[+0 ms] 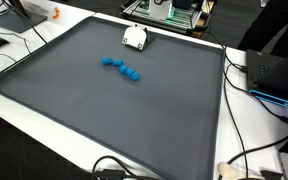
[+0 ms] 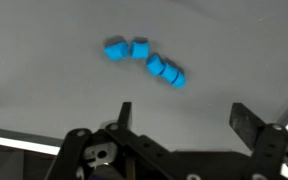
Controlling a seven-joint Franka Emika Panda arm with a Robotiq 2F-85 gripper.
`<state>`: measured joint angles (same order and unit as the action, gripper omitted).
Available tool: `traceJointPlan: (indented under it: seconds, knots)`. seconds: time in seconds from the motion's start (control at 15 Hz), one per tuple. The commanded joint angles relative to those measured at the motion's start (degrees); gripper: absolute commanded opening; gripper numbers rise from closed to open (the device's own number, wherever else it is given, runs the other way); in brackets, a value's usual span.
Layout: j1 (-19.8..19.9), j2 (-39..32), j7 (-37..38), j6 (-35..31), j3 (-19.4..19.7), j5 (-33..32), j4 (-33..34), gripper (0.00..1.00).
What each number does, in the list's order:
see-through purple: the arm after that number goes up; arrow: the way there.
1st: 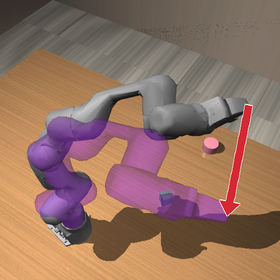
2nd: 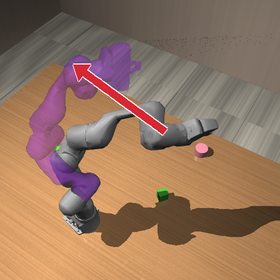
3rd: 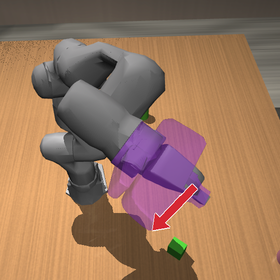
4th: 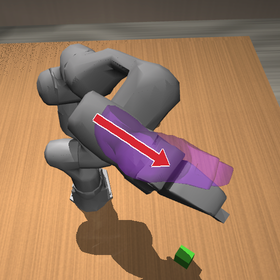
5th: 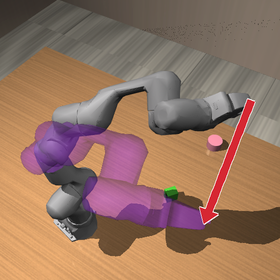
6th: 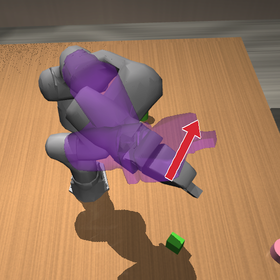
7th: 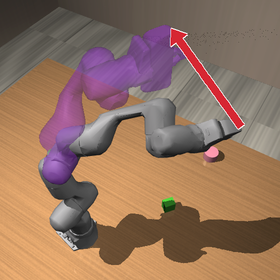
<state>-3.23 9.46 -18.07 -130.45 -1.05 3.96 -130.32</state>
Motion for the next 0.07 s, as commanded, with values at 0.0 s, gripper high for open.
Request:
traceJointPlan:
  seconds: [0.0]
  knots:
    - [-0.3,-0.2,-0.2,-0.1,0.2,-0.1,0.1,1.00]
